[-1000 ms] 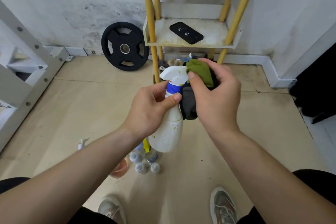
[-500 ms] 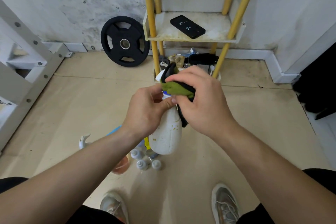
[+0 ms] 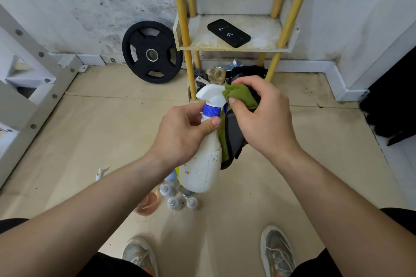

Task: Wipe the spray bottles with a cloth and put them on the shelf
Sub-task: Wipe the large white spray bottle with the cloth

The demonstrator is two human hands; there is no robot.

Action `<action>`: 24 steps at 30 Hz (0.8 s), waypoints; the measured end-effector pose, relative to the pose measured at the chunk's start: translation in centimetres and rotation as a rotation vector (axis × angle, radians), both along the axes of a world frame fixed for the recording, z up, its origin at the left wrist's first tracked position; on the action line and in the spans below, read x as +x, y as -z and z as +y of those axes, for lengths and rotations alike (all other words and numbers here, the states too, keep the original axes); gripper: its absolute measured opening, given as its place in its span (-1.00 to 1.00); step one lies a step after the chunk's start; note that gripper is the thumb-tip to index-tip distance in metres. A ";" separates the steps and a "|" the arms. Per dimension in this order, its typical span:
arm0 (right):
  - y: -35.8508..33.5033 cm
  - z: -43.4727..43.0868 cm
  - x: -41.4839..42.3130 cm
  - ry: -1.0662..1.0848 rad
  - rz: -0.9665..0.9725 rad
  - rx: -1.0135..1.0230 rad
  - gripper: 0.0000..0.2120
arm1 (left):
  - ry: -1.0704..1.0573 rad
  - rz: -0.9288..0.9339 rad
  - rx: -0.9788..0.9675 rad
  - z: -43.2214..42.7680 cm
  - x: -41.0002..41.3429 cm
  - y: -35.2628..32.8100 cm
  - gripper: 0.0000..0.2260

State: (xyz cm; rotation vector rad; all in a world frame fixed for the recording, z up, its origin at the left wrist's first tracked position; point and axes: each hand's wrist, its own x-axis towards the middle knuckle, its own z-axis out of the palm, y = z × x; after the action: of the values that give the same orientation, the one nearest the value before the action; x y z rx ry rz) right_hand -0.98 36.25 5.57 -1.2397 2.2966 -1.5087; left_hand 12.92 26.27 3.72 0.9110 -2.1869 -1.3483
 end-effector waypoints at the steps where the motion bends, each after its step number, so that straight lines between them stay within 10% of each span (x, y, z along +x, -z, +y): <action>1: 0.0 -0.1 0.2 -0.014 0.022 0.003 -0.77 | -0.003 -0.010 -0.010 0.0 0.0 0.0 -0.83; 8: -0.1 -0.2 0.2 -0.343 0.131 0.165 -0.70 | -0.022 -0.091 -0.083 -0.5 0.4 0.7 -0.88; 17: -0.6 -0.1 -2.0 0.110 -0.239 0.028 -0.76 | -0.006 -0.098 -0.106 -1.6 0.8 0.1 -0.88; 24: -1.5 0.3 -1.1 -0.217 0.108 0.113 -0.66 | 0.037 -0.202 -0.423 -0.8 0.9 0.1 -0.81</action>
State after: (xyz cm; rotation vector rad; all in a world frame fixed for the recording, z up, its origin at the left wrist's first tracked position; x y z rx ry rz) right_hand -2.12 36.56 7.09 -1.5147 2.1905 -1.2515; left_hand 13.85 25.44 3.59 0.8715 -2.5173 -0.7823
